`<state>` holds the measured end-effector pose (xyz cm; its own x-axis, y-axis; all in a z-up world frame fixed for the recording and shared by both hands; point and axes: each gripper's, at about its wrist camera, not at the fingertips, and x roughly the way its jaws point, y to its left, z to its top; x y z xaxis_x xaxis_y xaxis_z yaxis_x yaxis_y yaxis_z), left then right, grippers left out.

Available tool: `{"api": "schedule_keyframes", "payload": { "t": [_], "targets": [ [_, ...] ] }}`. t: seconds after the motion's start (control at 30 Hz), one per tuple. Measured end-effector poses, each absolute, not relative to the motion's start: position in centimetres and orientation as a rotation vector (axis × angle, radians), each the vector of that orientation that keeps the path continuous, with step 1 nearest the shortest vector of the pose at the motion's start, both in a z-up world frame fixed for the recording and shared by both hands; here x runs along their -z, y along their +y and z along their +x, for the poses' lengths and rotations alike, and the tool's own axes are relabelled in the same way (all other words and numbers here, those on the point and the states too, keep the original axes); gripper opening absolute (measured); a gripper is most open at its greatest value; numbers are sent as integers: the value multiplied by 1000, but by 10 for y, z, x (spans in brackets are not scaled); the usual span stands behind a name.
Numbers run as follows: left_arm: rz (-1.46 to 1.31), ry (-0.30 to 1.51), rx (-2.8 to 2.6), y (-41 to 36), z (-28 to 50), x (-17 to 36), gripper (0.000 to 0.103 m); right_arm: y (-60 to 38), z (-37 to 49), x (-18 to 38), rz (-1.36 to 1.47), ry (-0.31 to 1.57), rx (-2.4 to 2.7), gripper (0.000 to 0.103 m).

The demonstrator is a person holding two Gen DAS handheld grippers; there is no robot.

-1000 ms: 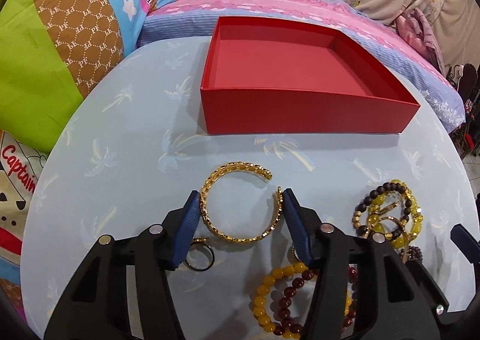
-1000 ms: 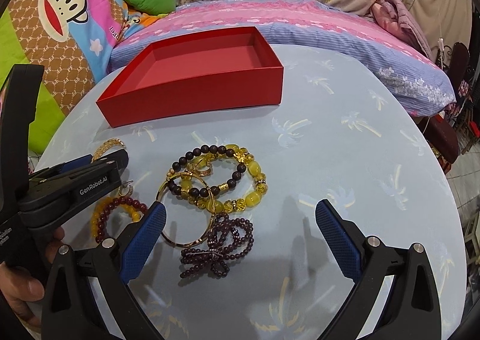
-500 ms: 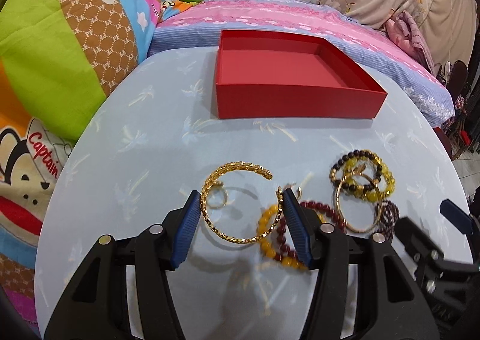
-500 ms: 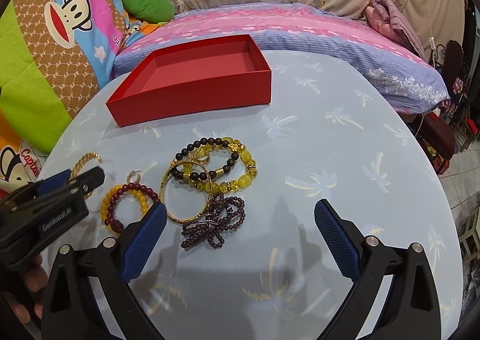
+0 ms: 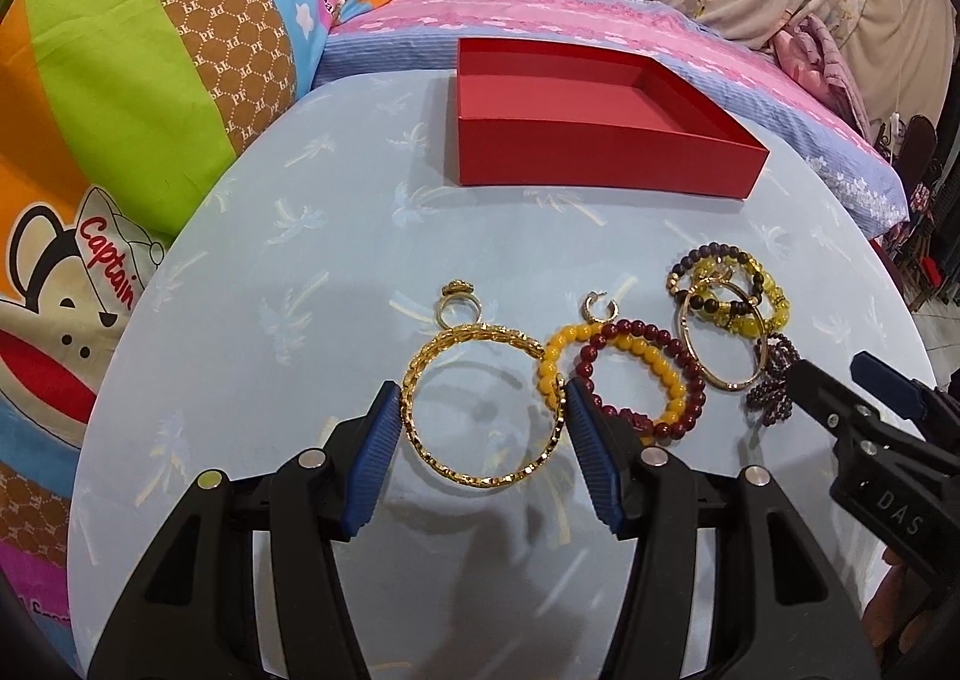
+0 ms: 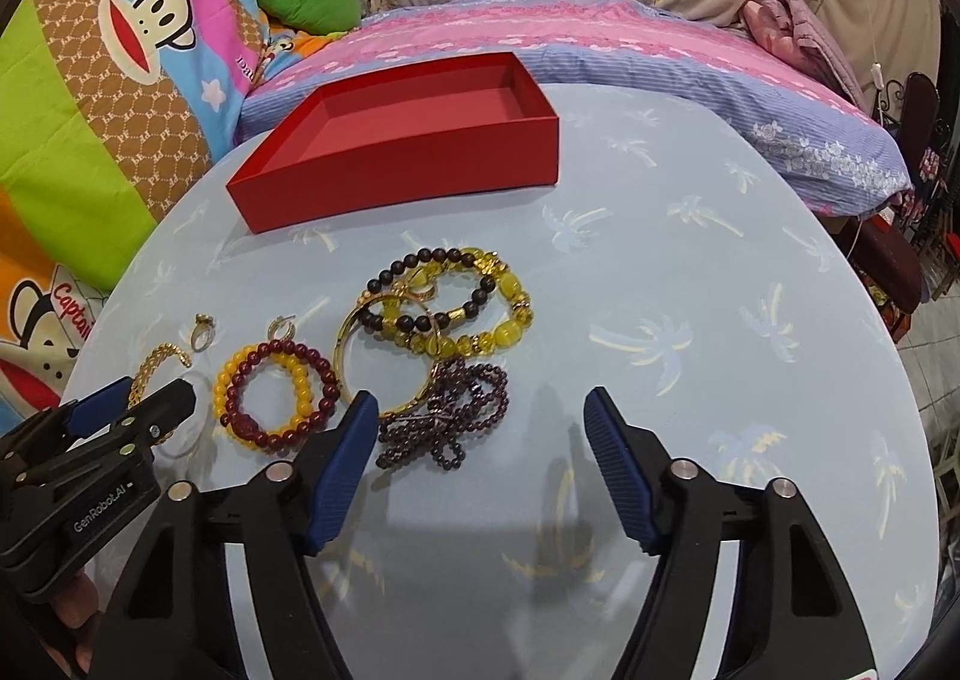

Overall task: Organize jewelry
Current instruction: 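Close the left tool on the gold cuff while the right tool grasps the garnet bracelet, then carry both pieces into the red tray and open both tools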

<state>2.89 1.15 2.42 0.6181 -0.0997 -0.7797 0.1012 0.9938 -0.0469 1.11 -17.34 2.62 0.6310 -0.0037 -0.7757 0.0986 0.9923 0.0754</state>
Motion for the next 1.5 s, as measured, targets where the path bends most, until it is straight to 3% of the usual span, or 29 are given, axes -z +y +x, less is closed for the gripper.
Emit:
{"api": "schedule_keyframes", "payload": {
  "t": [0.2, 0.37, 0.47, 1.13, 1.5],
  "targets": [
    [8, 902, 132, 6, 29, -23, 53, -169, 15, -16, 121, 919, 30, 48],
    [14, 907, 136, 3, 29, -21, 53, -171, 16, -9, 140, 936, 14, 17],
    [13, 907, 138, 2, 29, -22, 53, -174, 15, -10, 149, 929, 5, 9],
    [2, 824, 146, 4, 26, -61, 53, -196, -3, -77, 226, 767, -10, 4],
    [5, 740, 179, -1, 107, -106, 53, -200, 81, -131, 211, 663, -75, 4]
  ]
}}
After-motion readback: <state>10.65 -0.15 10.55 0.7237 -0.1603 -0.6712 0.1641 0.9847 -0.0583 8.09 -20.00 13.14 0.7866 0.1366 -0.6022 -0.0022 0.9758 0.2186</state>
